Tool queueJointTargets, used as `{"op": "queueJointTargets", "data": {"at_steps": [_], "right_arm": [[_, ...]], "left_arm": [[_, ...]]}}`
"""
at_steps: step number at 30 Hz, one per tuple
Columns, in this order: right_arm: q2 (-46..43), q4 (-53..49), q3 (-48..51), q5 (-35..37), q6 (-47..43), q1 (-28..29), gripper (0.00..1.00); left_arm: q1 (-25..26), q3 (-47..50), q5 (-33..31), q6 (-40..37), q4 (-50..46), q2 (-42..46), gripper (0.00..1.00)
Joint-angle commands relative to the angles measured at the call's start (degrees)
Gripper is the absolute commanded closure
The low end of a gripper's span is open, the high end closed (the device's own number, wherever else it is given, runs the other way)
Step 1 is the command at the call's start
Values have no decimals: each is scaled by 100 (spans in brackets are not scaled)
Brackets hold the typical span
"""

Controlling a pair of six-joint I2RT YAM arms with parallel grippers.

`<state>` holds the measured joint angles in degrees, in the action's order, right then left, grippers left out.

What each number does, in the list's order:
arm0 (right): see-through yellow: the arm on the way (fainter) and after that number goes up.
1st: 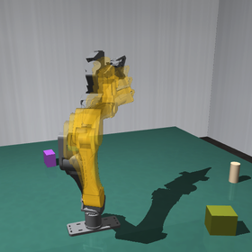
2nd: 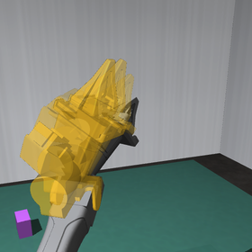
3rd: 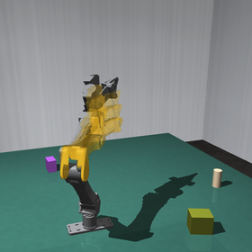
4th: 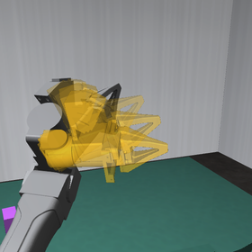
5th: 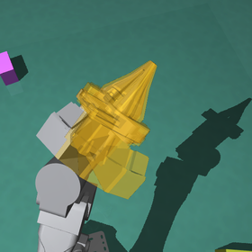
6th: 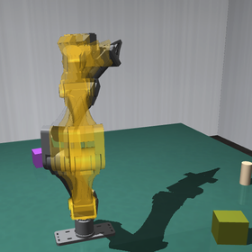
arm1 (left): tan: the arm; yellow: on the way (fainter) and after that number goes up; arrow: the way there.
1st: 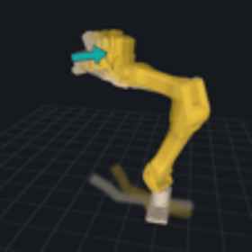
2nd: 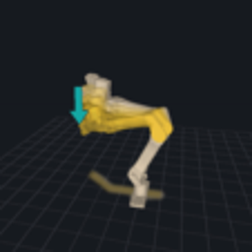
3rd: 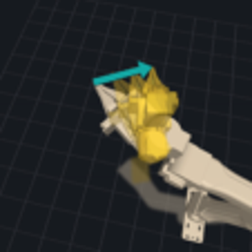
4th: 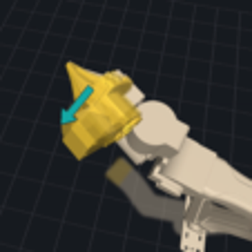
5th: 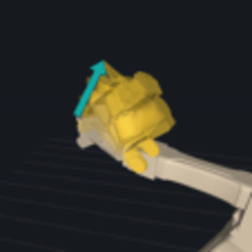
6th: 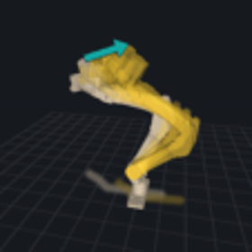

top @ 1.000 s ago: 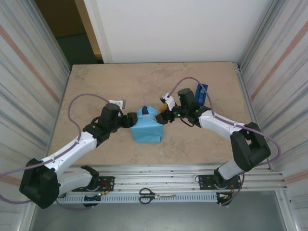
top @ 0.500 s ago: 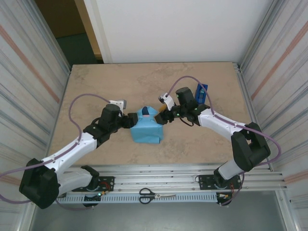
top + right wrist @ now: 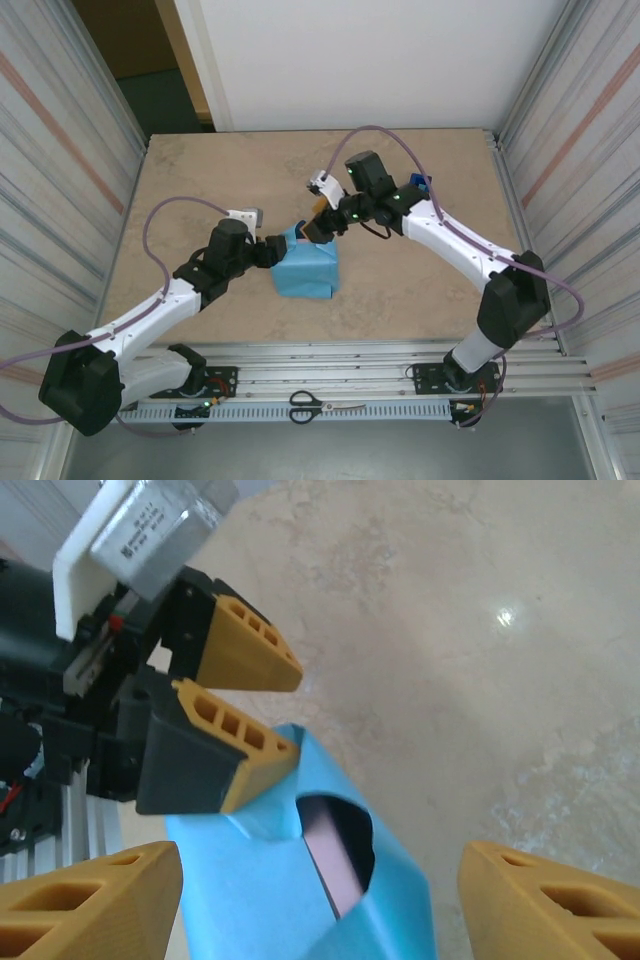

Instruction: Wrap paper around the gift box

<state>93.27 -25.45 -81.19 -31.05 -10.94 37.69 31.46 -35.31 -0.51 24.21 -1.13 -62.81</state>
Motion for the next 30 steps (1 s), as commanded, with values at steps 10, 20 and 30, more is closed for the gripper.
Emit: {"op": "queueJointTargets", "data": {"at_steps": [10, 20, 30], "right_arm": [[1828, -2416, -2430, 504, -1034, 407, 36], [2773, -4044, -4031, 234, -1753, 453, 55], [2982, -4260, -4417, 252, -1907, 450, 72]], "left_arm": [[51, 204, 192, -23, -411, -85, 34], [53, 200, 195, -33, -388, -108, 34], [53, 182, 210, -33, -380, -131, 35]]}}
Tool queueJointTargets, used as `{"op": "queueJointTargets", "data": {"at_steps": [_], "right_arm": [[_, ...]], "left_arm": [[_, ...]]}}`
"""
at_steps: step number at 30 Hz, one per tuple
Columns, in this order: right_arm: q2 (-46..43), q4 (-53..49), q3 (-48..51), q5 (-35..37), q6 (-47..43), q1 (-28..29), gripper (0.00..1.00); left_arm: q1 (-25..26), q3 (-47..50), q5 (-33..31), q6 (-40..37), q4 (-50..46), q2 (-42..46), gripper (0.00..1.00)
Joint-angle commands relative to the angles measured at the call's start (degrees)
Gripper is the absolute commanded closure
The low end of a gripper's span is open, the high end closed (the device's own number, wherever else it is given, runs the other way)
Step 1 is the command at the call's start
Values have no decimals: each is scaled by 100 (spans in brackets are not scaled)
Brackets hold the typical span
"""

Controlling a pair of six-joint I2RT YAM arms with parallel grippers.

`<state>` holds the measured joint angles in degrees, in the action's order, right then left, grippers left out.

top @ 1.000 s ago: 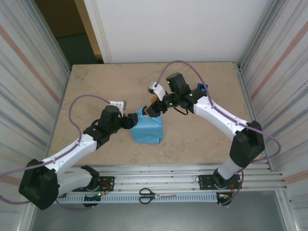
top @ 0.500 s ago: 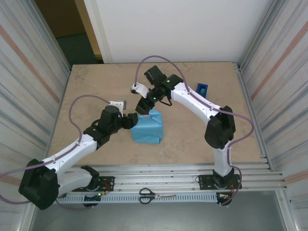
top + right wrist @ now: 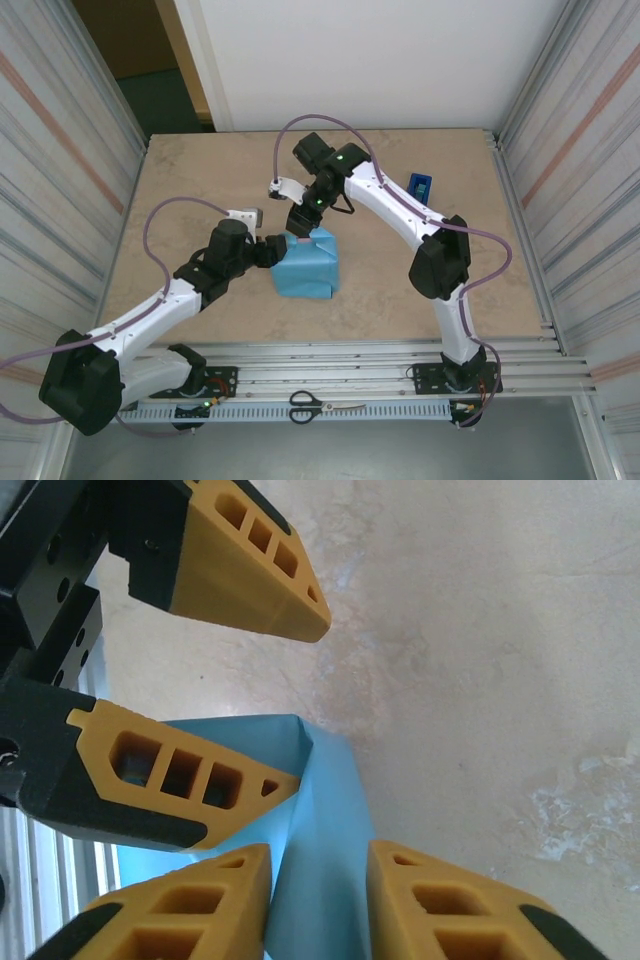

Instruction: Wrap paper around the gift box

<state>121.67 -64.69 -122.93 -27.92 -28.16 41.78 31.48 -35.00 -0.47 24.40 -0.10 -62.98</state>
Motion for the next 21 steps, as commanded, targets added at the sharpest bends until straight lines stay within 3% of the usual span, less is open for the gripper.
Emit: {"op": "queueJointTargets", "data": {"at_steps": [1, 11, 21], "right_arm": [[196, -389, -308, -47, -198, 49, 72], [440, -708, -749, -130, -412, 50, 73], [662, -1011, -1187, -127, -574, 63, 87]], "left_arm": [[51, 141, 218, -58, -482, -109, 35], [46, 152, 234, -59, -491, -97, 35], [51, 161, 248, -62, -482, -92, 35]]}}
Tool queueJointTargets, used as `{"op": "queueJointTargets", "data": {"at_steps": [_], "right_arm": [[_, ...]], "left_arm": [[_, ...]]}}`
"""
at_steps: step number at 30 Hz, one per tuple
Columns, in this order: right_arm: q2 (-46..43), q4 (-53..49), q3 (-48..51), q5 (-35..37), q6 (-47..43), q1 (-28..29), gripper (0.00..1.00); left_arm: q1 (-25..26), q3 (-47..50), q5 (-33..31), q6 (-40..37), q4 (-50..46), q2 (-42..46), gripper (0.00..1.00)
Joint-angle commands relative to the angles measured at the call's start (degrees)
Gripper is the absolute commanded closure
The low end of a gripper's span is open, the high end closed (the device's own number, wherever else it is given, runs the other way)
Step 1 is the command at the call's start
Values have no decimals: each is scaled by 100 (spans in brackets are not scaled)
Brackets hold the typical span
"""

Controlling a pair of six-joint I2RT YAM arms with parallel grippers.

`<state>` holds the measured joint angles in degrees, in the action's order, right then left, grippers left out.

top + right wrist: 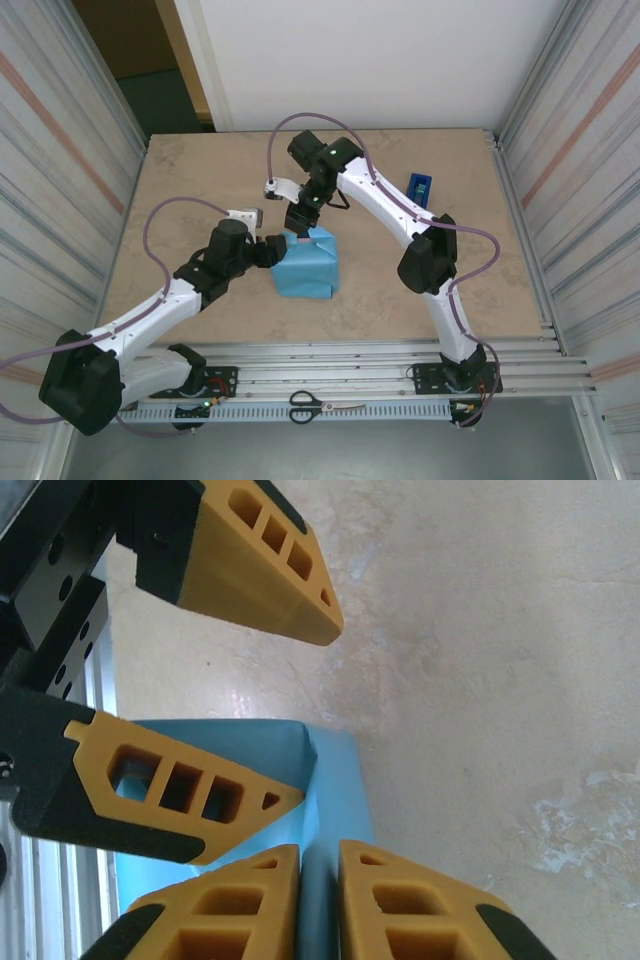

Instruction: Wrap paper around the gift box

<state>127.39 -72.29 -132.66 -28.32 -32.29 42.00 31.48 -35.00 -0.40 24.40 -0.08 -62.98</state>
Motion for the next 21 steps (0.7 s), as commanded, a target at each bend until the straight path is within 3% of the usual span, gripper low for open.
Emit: {"op": "queueJointTargets", "data": {"at_steps": [1, 5, 14, 15, 18, 21], "right_arm": [[84, -246, -221, -94, -163, 37, 89], [80, -285, -253, -159, -233, 41, 100], [76, -241, -337, -223, -238, 63, 99], [55, -214, -347, -203, -202, 65, 86], [-156, 63, -317, -94, 239, -12, 60], [-670, 782, 246, -77, 815, -203, 49]], "left_arm": [[51, 160, 238, -65, -487, -92, 35], [51, 161, 236, -63, -485, -96, 35], [46, 152, 245, -74, -476, -109, 35], [51, 152, 249, -75, -485, -117, 35], [51, 152, 234, -80, -528, -84, 35], [50, 176, 214, -79, -550, -39, 35]]}}
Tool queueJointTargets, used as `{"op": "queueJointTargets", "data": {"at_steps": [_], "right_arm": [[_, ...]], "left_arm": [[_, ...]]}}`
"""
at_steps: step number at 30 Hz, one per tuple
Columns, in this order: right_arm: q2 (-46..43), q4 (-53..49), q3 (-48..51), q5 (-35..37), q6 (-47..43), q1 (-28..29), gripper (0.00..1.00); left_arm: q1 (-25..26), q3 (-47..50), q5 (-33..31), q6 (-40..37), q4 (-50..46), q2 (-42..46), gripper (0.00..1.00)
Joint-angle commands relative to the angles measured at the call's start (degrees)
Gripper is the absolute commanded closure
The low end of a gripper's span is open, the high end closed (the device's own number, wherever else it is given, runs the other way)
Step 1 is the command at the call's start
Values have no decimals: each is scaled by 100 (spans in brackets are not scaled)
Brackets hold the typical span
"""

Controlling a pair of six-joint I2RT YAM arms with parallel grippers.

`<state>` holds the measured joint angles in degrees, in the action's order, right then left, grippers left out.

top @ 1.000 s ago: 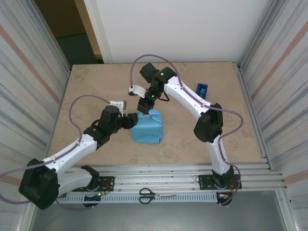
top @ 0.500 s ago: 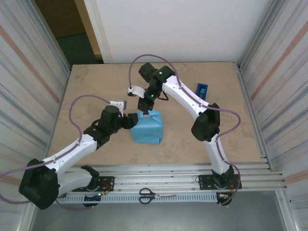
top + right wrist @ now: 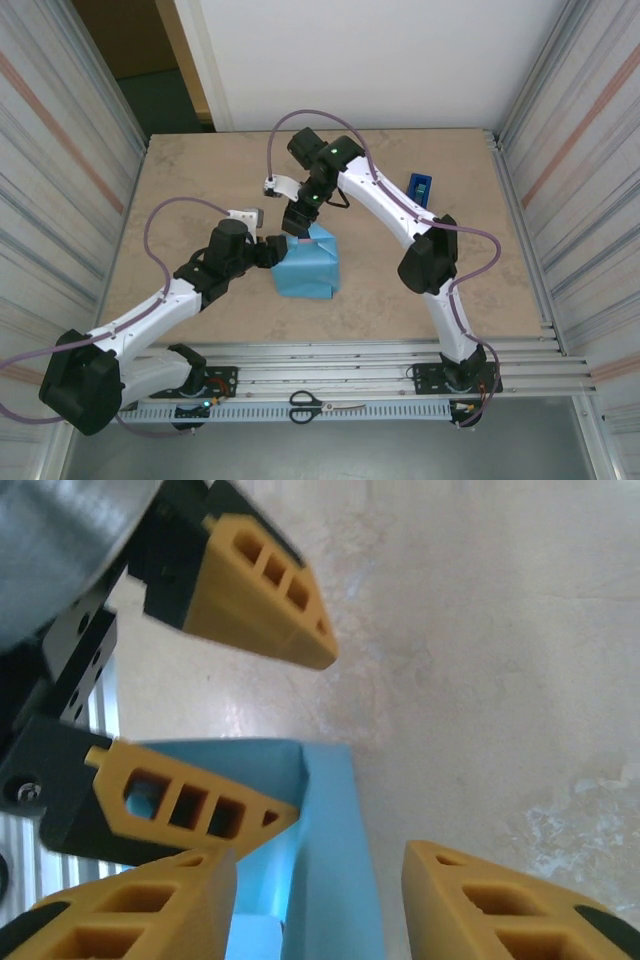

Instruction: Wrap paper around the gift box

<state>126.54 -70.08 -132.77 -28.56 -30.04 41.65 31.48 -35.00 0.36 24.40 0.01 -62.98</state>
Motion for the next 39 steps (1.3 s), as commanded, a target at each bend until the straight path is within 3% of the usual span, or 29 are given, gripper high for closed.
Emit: {"op": "queueJointTargets", "data": {"at_steps": [1, 10, 14, 30, 36, 39], "right_arm": [[-849, 982, 689, -66, 803, -265, 46], [-3057, 5012, 5171, -542, 2770, -1169, 36], [-3374, 5538, 6084, -686, 2965, -1196, 35], [-3558, 6766, 7570, -294, 3127, -634, 35], [-3660, 6814, 7125, -1304, 2743, -845, 37], [-3434, 6591, 6760, -1436, 2407, -796, 38]], "left_arm": [[50, 196, 134, -78, -556, -22, 35], [42, 187, 135, -85, -575, 16, 35], [23, 219, 170, -41, -529, 23, 35], [-10, 212, 193, 96, -589, 17, 35], [-20, 198, 228, 73, -572, -20, 35], [-27, 176, 243, 64, -564, -39, 35]]}}
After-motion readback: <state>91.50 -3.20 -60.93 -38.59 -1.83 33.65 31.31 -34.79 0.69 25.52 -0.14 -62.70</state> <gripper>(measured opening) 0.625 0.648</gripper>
